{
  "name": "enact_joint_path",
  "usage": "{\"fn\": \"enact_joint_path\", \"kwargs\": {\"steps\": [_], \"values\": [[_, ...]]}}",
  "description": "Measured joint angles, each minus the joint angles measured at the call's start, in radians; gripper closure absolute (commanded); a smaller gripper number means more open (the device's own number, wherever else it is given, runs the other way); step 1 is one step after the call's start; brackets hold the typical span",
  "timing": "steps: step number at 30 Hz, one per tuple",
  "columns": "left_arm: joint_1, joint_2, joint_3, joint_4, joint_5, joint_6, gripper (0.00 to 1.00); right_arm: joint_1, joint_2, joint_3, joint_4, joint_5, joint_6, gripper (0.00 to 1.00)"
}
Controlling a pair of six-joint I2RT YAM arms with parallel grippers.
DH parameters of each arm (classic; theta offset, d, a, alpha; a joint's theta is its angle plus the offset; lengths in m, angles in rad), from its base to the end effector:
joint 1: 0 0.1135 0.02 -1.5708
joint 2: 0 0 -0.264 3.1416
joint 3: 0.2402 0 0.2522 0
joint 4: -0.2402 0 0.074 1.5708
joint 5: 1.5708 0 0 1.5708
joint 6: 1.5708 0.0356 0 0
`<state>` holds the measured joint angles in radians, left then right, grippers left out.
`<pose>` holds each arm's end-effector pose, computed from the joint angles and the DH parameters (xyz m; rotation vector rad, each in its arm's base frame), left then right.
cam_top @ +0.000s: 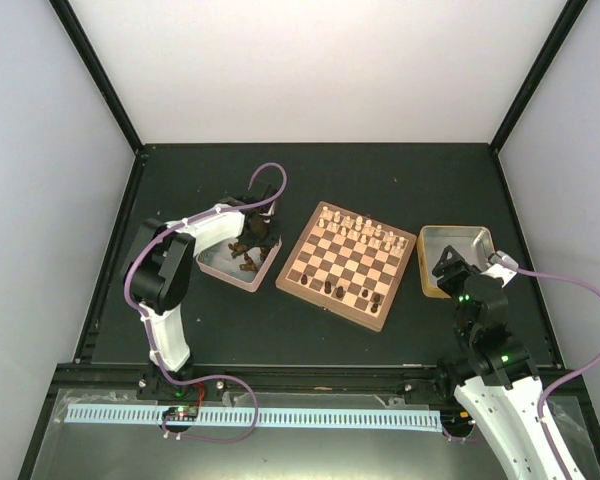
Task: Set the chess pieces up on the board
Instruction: Pick up the chess piece from the storage box.
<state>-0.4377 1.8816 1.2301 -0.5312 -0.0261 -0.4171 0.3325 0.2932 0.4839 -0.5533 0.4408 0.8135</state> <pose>0.3386 -0.1574 0.1626 0.0215 2.7713 -0.1928 0.0954 0.0169 0.2575 0.7342 1.7663 0.3515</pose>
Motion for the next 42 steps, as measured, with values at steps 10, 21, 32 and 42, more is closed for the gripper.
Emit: {"fn": "enact_joint_path", "kwargs": {"steps": [10,21,32,42], "values": [[0.0,0.0,0.0,0.002,-0.008,0.016,0.9,0.0,0.0,0.0,0.0,-0.001,0.0,0.2],[0.0,-0.131,-0.041,-0.005,-0.032,0.021,0.9,0.0,-0.002,0.0,0.0,-0.006,0.0,0.2],[0.0,-0.234,-0.052,-0.007,-0.039,0.023,0.9,0.0,-0.002,0.0,0.0,-0.014,0.001,0.2],[-0.009,-0.254,-0.077,-0.016,0.077,0.048,0.88,0.0,-0.002,0.0,0.0,-0.022,0.001,0.2]]}}
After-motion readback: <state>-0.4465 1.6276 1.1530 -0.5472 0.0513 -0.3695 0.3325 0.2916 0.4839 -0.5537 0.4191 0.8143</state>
